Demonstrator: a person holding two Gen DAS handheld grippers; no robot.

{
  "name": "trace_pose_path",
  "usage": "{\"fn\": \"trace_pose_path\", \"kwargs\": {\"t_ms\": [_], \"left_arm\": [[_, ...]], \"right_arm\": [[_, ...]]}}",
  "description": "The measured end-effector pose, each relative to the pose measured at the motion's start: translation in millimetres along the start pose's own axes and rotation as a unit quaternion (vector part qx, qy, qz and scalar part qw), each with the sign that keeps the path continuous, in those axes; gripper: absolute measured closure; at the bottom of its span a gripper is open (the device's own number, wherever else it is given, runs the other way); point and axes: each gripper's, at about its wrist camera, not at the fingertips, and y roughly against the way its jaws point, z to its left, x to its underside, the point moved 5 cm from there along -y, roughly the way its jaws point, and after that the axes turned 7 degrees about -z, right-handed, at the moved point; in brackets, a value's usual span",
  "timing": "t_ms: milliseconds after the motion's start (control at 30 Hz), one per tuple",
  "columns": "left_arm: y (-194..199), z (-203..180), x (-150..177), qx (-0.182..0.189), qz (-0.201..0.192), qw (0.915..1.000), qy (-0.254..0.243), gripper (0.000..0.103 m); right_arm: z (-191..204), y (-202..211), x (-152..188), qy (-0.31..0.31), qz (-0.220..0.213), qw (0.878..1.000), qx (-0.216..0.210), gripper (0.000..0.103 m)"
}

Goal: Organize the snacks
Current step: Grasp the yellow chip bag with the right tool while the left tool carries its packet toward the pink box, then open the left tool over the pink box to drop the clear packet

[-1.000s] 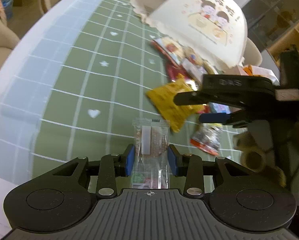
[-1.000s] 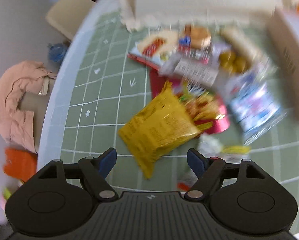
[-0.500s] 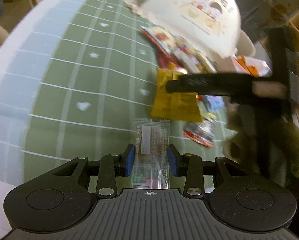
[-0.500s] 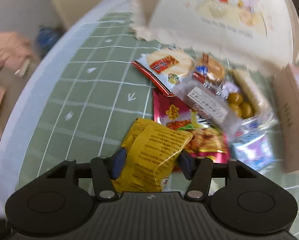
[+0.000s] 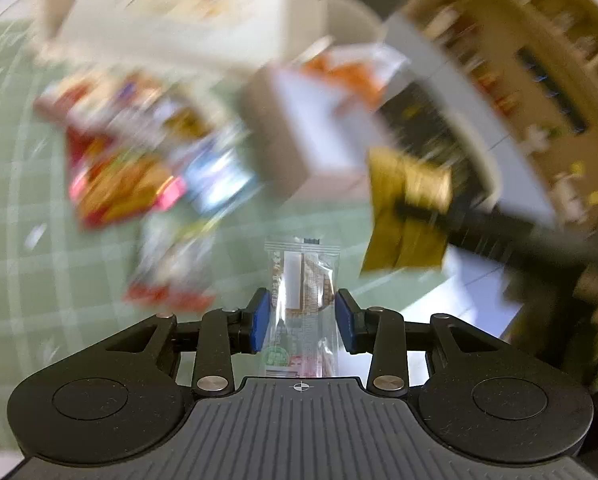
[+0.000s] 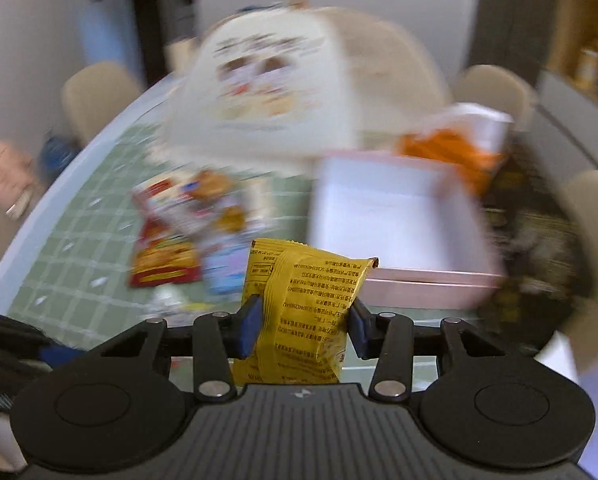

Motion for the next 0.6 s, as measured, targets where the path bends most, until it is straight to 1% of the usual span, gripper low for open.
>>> {"fn": "trace_pose_path", "kwargs": {"t_ms": [67, 133, 200, 300, 367, 400, 433, 467, 500, 533, 567, 600], "left_arm": [[-3.1, -23.3, -32.7, 0.002, -0.039, 0.9986, -0.037, 0.063], [-15.7, -47.5, -71.2, -0.001, -0.082, 0.9937, -0.077, 0.063], [-44.0, -65.0, -104.3, 0.002, -0.104, 0.9907, -0.088, 0.062], [-99.3, -73.4, -138.2, -0.003, -0.106, 0.9912, -0.079, 0.062], [-143.2, -69.8, -153.1, -0.007, -0.094, 0.9931, -0.070, 0.057], [-167.7, -64.4, -160.1, -0.021, -0.083, 0.9942, -0.065, 0.058], [-187.5, -56.7, -164.6, -0.048, -0.076, 0.9943, -0.056, 0.061], [-198.1, -49.1, -166.5, -0.070, -0.073, 0.9940, -0.042, 0.061], [-202.0, -41.5, -166.5, -0.076, -0.076, 0.9941, -0.019, 0.061], [-199.6, -38.6, -165.5, -0.064, -0.082, 0.9945, -0.003, 0.061], [-194.4, -36.6, -163.5, -0.053, -0.087, 0.9948, 0.000, 0.061], [-185.3, -36.3, -160.3, -0.048, -0.091, 0.9947, -0.009, 0.061]], "right_arm": [[-24.1, 10.4, 0.3, -0.016, -0.015, 1.000, 0.013, 0.059], [-42.9, 17.3, 2.4, -0.031, -0.026, 0.999, 0.027, 0.059], [-54.5, 20.8, 6.4, -0.051, -0.031, 0.998, 0.028, 0.059], [-65.9, 20.4, 14.2, -0.073, -0.032, 0.997, 0.024, 0.059], [-69.2, 20.6, 21.3, -0.077, -0.030, 0.996, 0.026, 0.059], [-69.2, 19.8, 24.9, -0.079, -0.028, 0.996, 0.026, 0.059], [-69.7, 19.9, 28.2, -0.082, -0.024, 0.996, 0.027, 0.059], [-70.9, 20.1, 32.2, -0.083, -0.020, 0.996, 0.029, 0.059], [-73.1, 18.8, 35.5, -0.084, -0.014, 0.996, 0.030, 0.059], [-75.5, 18.3, 38.2, -0.084, -0.012, 0.996, 0.032, 0.059], [-78.6, 18.1, 40.5, -0.085, -0.011, 0.996, 0.034, 0.059], [-81.7, 17.3, 42.1, -0.089, -0.009, 0.995, 0.035, 0.059]]}}
